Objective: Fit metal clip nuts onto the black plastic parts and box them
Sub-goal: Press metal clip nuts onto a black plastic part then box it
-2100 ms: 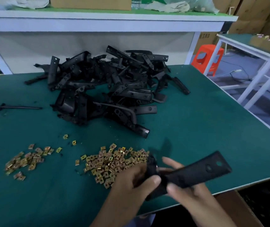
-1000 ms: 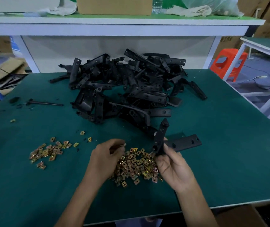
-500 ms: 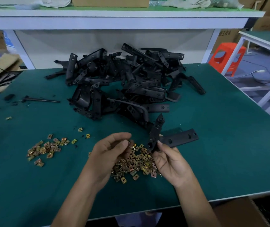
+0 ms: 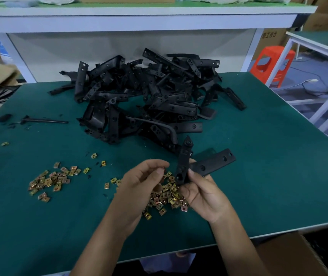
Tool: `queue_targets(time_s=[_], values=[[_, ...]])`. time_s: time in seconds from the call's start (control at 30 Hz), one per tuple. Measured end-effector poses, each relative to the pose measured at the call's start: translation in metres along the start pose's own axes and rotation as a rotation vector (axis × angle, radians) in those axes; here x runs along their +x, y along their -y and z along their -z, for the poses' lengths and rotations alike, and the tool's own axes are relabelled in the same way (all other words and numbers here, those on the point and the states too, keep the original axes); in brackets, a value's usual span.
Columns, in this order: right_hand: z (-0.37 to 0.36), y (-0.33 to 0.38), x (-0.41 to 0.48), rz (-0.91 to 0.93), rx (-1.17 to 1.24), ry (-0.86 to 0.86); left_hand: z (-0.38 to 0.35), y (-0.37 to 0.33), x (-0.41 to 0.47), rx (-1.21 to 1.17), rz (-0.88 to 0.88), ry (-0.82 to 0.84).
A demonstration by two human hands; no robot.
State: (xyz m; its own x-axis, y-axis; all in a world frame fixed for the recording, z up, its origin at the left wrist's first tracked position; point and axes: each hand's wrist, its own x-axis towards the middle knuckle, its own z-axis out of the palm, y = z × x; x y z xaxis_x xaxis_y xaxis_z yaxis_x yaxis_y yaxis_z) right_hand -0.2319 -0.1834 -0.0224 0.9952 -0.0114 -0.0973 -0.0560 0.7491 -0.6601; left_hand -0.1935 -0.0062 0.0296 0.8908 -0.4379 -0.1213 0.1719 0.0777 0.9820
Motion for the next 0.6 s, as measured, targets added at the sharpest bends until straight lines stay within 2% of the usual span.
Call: queue_targets(time_s=[0.17, 0.33, 0.6], values=[[0.0000, -0.0012, -0.0003, -0.001, -0.096, 0.007, -0.0091, -0.0008, -0.0015, -0.025, 0.021, 0.005], [-0.0019, -0.0006, -0.0004, -0.004, -0.092, 0.043, -0.0107, -0.0013, -0.0032, -0.065, 0.020, -0.010], [-0.0050, -0.0010, -0.0015, -0.043, -0.146, -0.004, -0.0025, 0.0005, -0.0026, -0.112, 0.023, -0.060]])
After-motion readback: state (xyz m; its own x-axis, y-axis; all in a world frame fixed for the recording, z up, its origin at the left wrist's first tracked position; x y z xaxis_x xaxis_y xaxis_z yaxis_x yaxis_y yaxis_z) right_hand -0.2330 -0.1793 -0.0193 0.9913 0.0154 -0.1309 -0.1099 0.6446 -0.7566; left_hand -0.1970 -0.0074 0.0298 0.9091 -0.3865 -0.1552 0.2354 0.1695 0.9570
